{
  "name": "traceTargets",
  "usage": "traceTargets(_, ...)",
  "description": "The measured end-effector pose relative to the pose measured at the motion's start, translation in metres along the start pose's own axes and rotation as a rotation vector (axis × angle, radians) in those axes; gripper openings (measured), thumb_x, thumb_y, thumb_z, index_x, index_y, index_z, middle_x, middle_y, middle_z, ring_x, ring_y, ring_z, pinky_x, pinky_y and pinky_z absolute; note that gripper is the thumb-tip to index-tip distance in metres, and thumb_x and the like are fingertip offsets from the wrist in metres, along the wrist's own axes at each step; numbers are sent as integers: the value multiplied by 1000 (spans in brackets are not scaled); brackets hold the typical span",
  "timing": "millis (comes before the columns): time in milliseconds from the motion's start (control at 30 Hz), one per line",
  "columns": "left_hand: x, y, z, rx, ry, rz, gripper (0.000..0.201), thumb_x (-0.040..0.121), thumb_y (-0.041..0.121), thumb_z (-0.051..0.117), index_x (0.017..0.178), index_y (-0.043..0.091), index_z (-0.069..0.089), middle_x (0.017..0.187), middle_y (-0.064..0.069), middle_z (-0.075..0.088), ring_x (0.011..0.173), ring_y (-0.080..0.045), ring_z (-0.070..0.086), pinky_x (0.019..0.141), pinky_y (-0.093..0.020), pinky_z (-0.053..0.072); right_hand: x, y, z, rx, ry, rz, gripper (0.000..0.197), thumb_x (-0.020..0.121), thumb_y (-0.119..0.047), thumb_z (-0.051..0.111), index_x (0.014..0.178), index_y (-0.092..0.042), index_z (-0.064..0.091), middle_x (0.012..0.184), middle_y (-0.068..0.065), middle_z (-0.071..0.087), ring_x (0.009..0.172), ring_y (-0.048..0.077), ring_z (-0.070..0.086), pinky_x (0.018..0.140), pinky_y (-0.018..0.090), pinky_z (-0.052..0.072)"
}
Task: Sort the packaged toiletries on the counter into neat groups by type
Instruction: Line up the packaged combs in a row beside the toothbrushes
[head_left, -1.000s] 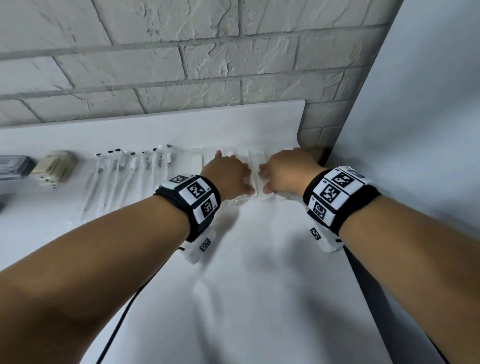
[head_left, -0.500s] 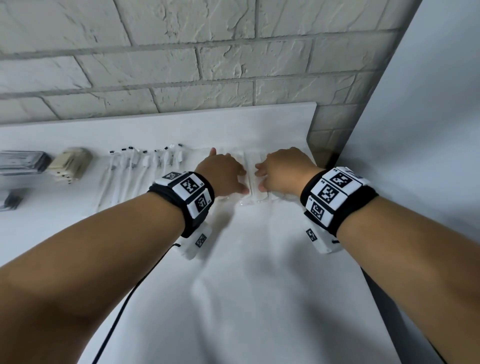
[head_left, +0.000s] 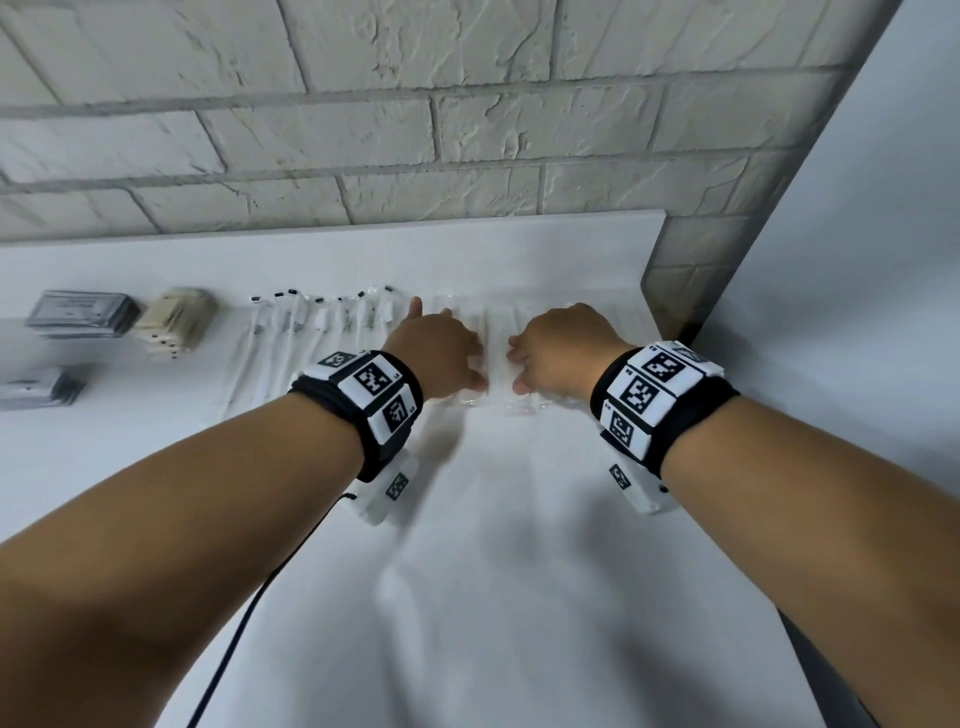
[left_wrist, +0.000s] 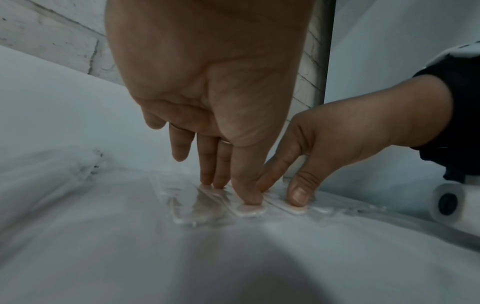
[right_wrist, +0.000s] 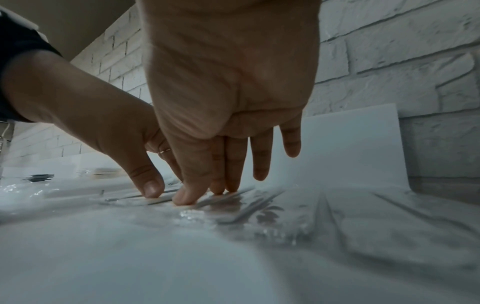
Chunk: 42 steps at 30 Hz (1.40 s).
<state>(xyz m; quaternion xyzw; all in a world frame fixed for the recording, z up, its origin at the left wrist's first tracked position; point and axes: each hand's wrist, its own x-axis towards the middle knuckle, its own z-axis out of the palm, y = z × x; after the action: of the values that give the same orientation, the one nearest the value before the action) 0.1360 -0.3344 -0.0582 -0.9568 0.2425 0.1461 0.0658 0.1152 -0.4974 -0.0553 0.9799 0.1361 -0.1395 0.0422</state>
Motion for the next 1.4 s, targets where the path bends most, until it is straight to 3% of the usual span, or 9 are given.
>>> traceTargets(300,-5,1,2,-66,41,5,58,86,55,52,137,28,49,142,6,50,146,-17,18,116,-47,-6,0,-3,0,-23,1,10,39,87,-47,57,121,-29,64,132,-8,59,121,20,51,104,39,33)
traceTargets(400,-10,-4,-4,-98,83,-32,49,97,41,42,143,23,42,150,2,40,143,-17,25,116,-45,-6,-4,4,-3,72,33,13,43,89,-43,55,131,-33,57,143,-12,50,132,17,44,109,36,31)
traceTargets(500,-18,-12,-11,-149,72,-97,49,99,31,45,146,23,36,154,-1,33,145,-21,21,117,-39,-7,-12,21,-7,209,84,65,43,91,-40,55,133,-34,54,148,-15,42,137,14,39,111,33,32)
traceTargets(667,-26,-11,-14,-98,-63,-88,58,92,38,57,146,25,38,152,1,35,145,-26,17,117,-39,-5,-29,52,-7,238,85,154,40,90,-37,58,130,-33,58,146,-15,44,133,16,43,110,32,34)
traceTargets(900,-23,-13,-10,-102,-53,-82,58,90,40,58,143,27,41,151,5,37,145,-26,19,118,-41,-3,-57,92,1,344,94,310,50,89,-26,64,137,-26,53,152,-13,36,137,17,39,110,28,28)
traceTargets(1067,-21,-14,-6,-155,-32,-106,58,87,41,61,141,29,43,151,6,37,146,-27,16,118,-39,-4,-64,101,14,278,-32,305,56,84,-29,70,138,-26,52,151,-14,37,136,18,40,111,31,32)
traceTargets(1167,-22,-14,-6,-155,-29,-110,59,87,42,61,142,29,43,151,6,36,146,-27,14,118,-39,-2,-66,101,15,262,-39,294,56,85,-30,70,138,-27,51,151,-15,38,136,17,41,109,28,32)
traceTargets(1400,-20,-16,-4,-182,-23,-129,60,86,43,63,141,31,44,149,7,39,146,-28,14,118,-38,4,-66,99,14,254,-55,275,55,88,-28,66,140,-25,49,152,-15,34,138,18,38,113,33,30)
